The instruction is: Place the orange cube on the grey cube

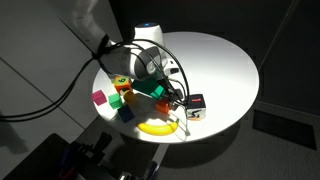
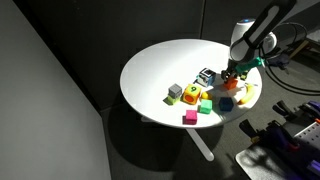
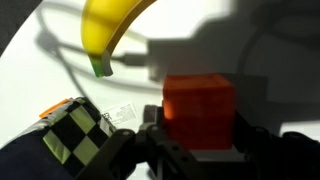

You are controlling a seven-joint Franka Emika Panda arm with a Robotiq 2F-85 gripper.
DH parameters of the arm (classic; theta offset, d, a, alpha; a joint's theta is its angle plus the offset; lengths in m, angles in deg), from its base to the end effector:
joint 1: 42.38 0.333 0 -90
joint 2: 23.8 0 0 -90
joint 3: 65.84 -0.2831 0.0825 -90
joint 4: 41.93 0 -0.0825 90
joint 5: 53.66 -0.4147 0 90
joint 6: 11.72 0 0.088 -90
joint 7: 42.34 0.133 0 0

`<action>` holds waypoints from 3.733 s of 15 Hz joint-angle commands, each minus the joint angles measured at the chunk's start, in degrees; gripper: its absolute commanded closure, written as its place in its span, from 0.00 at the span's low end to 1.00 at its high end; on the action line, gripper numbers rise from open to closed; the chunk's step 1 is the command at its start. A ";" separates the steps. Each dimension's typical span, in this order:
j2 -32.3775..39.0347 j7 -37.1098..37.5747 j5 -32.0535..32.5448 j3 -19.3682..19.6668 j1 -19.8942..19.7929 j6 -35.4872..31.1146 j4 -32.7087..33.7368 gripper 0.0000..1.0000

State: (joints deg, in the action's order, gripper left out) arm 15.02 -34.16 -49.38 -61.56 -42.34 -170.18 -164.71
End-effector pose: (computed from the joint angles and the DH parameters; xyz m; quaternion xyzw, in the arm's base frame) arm 0.5302 -0.0438 -0.0023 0.9968 -0.0655 -0.0259 0.0373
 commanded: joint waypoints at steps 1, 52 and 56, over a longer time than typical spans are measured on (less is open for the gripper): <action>0.25 0.41 -0.07 1.94 2.06 1.42 0.96 0.67; -12.74 9.13 4.31 -0.47 13.81 10.43 -0.04 0.72; -13.45 8.67 4.03 -1.37 13.99 10.63 0.30 0.72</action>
State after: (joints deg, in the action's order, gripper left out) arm 2.91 -25.59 -46.16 -61.97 -28.01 -159.97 -164.57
